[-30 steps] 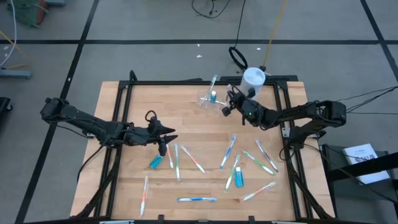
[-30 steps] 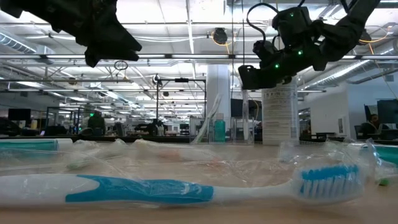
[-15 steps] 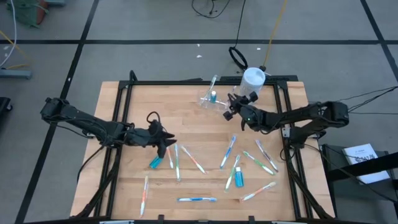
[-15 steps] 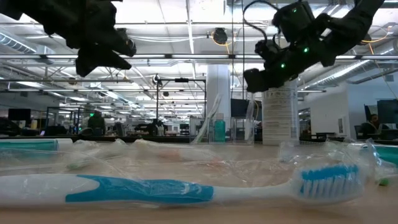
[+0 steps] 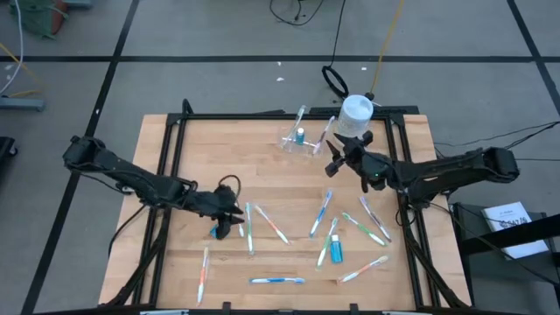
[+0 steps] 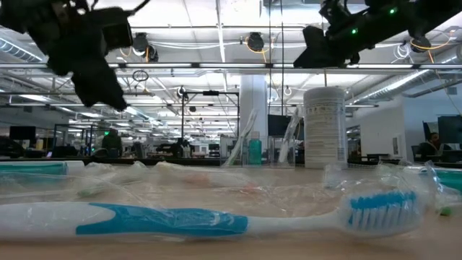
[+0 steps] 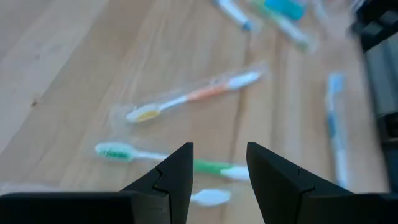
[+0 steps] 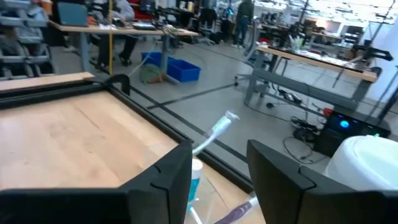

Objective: Pick & Place toothbrushing station
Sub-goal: Put the orange toothbrush into the transparent organizer

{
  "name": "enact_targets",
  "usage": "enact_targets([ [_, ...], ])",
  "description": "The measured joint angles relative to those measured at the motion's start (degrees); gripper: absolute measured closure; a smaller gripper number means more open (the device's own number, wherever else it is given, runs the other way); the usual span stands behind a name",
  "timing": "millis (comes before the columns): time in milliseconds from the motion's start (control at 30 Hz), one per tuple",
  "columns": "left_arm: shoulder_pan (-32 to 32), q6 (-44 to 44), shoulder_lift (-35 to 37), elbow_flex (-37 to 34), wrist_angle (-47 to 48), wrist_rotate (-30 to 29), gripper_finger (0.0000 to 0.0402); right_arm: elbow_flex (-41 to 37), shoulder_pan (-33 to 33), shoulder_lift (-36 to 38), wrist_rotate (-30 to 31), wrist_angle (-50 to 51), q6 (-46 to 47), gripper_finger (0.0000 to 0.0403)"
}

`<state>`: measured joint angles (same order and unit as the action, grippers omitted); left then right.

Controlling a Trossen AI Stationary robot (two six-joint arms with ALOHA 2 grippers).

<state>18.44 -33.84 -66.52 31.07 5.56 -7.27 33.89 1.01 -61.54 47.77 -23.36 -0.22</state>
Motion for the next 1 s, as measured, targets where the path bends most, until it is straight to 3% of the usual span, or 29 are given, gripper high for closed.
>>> enact_targets([
  [167, 0.24, 6.21, -7.13, 1.62, -0.55, 4.51, 0.0250, 0.00, -1.09, 0.90, -0.02, -0.23, -0.31, 0.0256],
  [333, 0.26, 17.95, -14.00, 6.34, 0.27, 9.20, 0.0250, 0.00, -1.13, 0.90, -0.04, -0.11, -0.52, 0.0257],
  [600, 0.39, 39.59, -20.21, 16.42, 19.71, 7.14, 0.0250, 0.00, -1.13, 0.90, -0.04, -0.26, -0.62, 0.0257],
  [1000, 0.39, 50.44, -28.02, 16.62, 21.09, 4.39, 0.0250, 0.00, -1.13, 0.90, -0.07, 1.30, -0.64, 0.0257],
])
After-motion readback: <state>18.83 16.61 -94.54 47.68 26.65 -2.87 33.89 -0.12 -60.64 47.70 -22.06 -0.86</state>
